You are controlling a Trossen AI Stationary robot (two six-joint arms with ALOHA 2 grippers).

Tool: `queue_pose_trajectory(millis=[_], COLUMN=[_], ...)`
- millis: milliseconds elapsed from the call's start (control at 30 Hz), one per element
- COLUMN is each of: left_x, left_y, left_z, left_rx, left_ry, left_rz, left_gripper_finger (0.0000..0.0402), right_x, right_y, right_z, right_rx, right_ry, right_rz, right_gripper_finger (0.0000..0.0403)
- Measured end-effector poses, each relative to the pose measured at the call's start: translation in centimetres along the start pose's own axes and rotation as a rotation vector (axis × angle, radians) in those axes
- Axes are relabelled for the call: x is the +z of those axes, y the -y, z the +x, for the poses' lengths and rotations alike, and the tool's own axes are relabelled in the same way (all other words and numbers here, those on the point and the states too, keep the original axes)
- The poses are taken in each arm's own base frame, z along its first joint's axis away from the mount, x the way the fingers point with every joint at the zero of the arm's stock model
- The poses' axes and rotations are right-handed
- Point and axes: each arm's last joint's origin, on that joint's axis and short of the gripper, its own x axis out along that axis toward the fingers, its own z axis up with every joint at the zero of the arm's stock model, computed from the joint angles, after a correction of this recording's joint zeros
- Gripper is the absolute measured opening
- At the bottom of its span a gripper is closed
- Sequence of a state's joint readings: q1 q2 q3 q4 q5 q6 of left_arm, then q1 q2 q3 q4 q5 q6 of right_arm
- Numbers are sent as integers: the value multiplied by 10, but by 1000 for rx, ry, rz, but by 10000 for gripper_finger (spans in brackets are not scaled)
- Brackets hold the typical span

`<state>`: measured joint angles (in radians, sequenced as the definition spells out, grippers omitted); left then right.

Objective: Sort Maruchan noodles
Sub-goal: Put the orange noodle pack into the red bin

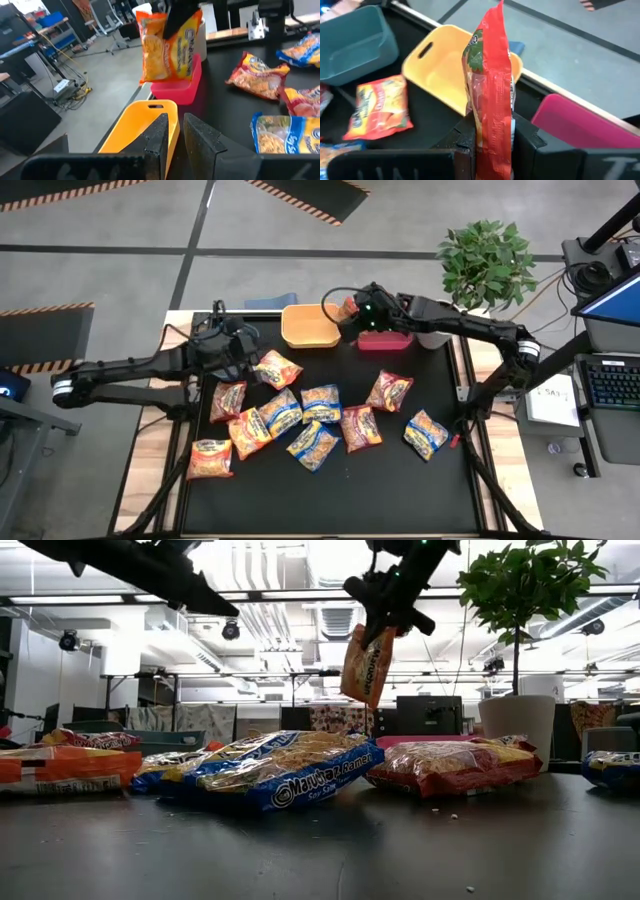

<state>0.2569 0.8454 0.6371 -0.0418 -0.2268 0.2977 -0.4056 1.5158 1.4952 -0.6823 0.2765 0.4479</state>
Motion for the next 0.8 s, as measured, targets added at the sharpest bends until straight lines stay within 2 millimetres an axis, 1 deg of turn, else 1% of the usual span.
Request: queue_pose_trajectory(millis=[133, 233, 500, 600, 800], left_x=[-1, -1, -2, -2, -2], left_y=[0, 0, 0, 0, 0], left_z=[-3, -3, -2, -2, -2], left_rx=[2, 2, 1, 1, 1], left_ry=[5, 5, -2, -2, -2], left_rz=[-1, -1, 4, 6, 8], left_gripper_finger=[45, 45, 45, 45, 45], right_x=[6, 9, 17, 22, 35], right_y=[10, 13, 13, 11, 4], right_z=[9, 21, 54, 61, 68], right_rx=[-49, -67, -78, -66, 2], right_ry=[20, 45, 69, 76, 73], right_rz=[4, 8, 24, 53, 87], right_gripper_finger=[68, 68, 68, 68, 68])
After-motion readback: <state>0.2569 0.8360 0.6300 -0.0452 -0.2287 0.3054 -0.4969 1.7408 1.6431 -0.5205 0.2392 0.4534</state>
